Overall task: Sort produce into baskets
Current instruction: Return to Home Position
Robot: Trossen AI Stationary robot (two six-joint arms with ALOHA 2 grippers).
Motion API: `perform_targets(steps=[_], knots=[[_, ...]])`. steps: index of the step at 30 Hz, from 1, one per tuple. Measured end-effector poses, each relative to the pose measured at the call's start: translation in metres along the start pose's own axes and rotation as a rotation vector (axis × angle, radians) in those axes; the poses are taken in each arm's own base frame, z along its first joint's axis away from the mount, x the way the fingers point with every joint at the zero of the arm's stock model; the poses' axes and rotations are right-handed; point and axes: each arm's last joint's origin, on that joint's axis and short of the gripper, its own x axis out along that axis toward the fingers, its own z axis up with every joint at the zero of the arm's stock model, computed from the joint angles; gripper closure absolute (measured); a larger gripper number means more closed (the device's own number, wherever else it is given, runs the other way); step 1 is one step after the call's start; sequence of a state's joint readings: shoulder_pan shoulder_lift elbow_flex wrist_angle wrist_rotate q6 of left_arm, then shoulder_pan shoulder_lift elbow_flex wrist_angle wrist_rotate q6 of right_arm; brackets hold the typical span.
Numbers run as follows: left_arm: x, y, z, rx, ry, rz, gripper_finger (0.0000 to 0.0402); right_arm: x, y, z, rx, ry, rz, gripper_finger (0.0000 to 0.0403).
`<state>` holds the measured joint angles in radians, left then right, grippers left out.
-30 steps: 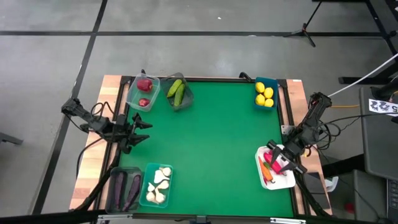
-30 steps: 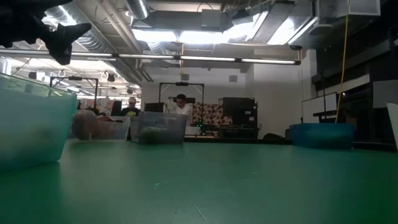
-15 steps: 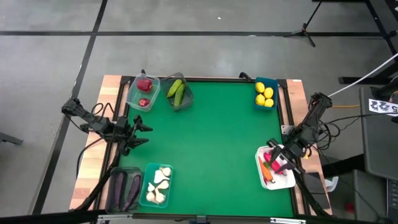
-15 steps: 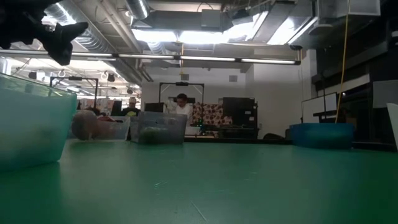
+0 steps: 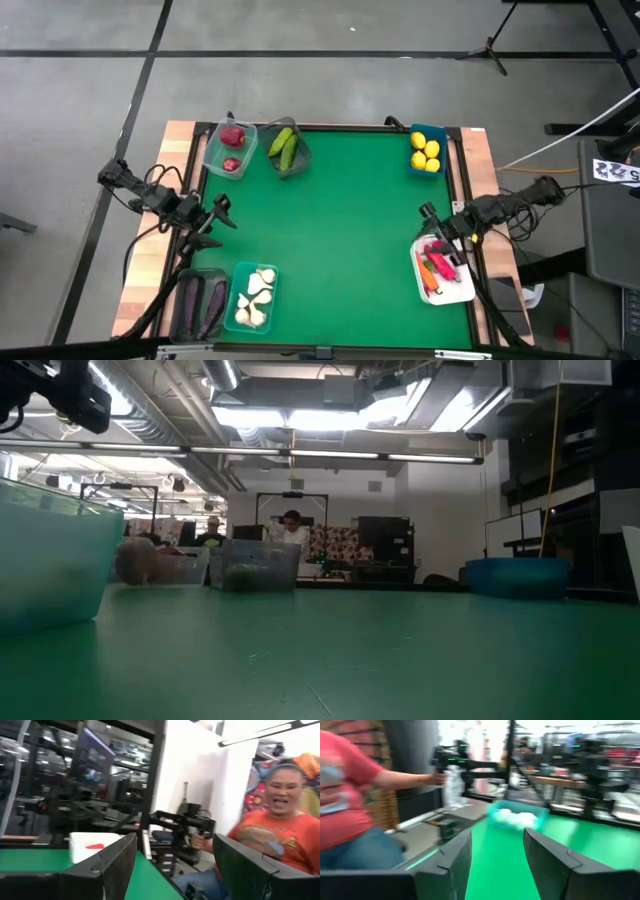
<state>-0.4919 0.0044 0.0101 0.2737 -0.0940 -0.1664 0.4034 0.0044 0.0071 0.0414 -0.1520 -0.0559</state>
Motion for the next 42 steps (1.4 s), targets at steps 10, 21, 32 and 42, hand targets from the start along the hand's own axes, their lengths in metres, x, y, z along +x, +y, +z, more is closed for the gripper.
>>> perform_targets(steps=[10, 21, 32, 42], knots=[[0.000, -0.002, 0.001, 0.039, 0.005, -0.135, 0.0144, -0.006, -0.027, -0.001, -0.012, 0.015, -0.132, 0.0223], [0.000, 0.010, -0.010, 0.094, 0.111, 0.003, 0.0144, -0.010, -0.041, -0.011, 0.038, 0.097, -0.031, 0.0223], [-0.001, 0.011, -0.013, 0.148, 0.152, 0.005, 0.0144, -0.015, -0.052, -0.015, 0.103, 0.131, -0.054, 0.0223], [-0.001, 0.011, -0.013, 0.149, 0.149, 0.005, 0.0144, -0.024, -0.061, -0.016, 0.127, 0.128, -0.153, 0.0223]])
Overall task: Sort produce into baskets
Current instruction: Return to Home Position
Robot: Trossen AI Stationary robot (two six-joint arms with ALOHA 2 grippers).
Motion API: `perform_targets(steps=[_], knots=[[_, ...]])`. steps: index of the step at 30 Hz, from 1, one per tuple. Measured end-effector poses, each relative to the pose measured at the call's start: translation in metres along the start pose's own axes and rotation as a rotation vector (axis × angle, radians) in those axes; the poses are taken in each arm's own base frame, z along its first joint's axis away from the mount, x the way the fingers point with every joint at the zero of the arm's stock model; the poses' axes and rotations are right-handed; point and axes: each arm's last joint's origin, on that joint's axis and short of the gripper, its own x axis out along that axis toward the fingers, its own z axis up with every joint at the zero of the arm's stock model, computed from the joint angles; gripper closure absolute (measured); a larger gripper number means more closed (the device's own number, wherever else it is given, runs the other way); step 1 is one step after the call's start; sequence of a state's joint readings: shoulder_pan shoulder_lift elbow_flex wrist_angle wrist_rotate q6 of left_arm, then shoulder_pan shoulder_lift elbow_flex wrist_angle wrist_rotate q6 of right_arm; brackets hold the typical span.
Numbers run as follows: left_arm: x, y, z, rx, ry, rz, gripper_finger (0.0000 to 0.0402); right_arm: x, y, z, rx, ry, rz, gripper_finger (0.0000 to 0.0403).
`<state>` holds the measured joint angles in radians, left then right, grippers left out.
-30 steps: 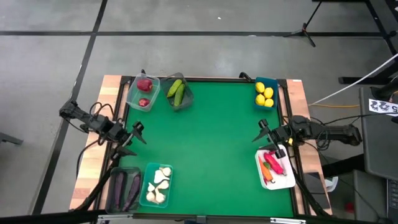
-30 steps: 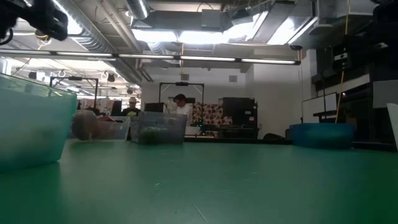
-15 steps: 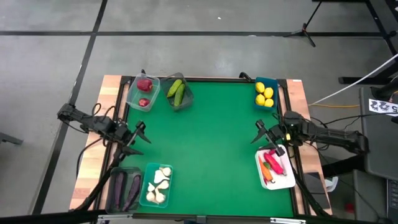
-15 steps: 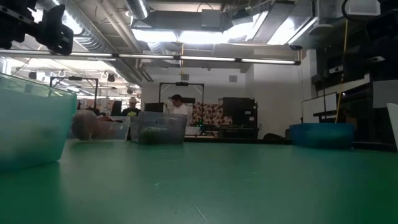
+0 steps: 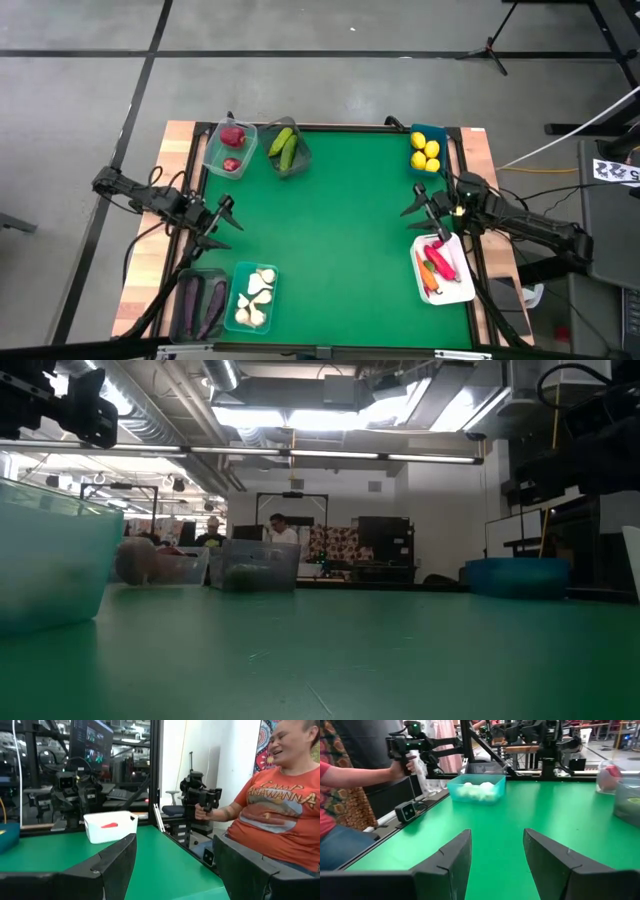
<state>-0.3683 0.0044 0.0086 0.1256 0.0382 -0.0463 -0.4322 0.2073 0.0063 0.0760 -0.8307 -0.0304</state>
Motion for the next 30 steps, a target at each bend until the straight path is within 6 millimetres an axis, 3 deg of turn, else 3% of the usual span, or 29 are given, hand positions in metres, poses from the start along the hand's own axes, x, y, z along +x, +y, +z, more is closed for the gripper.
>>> perform_targets(steps=[11, 30], knots=[[-0.0006, 0.0005, -0.0105, -0.010, 0.111, 0.006, 0.0144, 0.0000, -0.0009, -0.0005, 0.034, 0.004, -0.029, 0.0223], [-0.0005, 0.0006, -0.0106, -0.010, 0.112, 0.010, 0.0144, 0.0000, -0.0010, -0.0007, 0.038, 0.006, -0.034, 0.0223]])
